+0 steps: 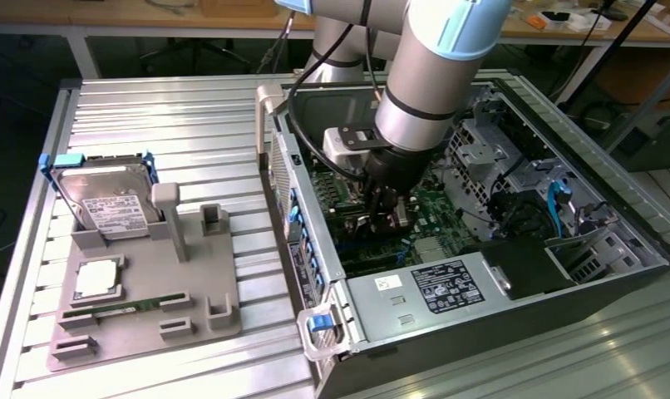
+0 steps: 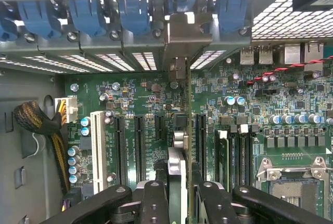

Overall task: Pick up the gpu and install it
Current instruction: 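Insert the gpu into the slot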

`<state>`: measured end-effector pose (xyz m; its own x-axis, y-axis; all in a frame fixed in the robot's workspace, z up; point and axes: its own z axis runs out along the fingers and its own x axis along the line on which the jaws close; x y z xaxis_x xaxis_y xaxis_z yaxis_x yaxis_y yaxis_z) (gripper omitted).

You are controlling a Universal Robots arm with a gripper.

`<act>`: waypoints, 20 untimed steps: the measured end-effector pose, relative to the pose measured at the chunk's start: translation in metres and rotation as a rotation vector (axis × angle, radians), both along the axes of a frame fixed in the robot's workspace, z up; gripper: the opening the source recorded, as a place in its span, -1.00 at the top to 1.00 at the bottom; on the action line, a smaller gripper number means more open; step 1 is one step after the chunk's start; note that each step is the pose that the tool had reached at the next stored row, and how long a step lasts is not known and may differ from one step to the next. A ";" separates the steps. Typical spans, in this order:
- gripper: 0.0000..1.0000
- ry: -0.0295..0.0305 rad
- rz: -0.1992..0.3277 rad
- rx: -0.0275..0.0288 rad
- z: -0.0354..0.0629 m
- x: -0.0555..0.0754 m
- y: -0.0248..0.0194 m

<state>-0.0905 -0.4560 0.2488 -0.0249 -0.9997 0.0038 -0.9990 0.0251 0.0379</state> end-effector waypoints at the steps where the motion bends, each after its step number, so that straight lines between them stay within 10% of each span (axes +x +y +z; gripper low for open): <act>1: 0.46 -0.0001 0.000 -0.0001 -0.0002 0.000 0.0000; 20: 0.46 -0.0004 0.015 0.0004 0.0021 0.000 0.0000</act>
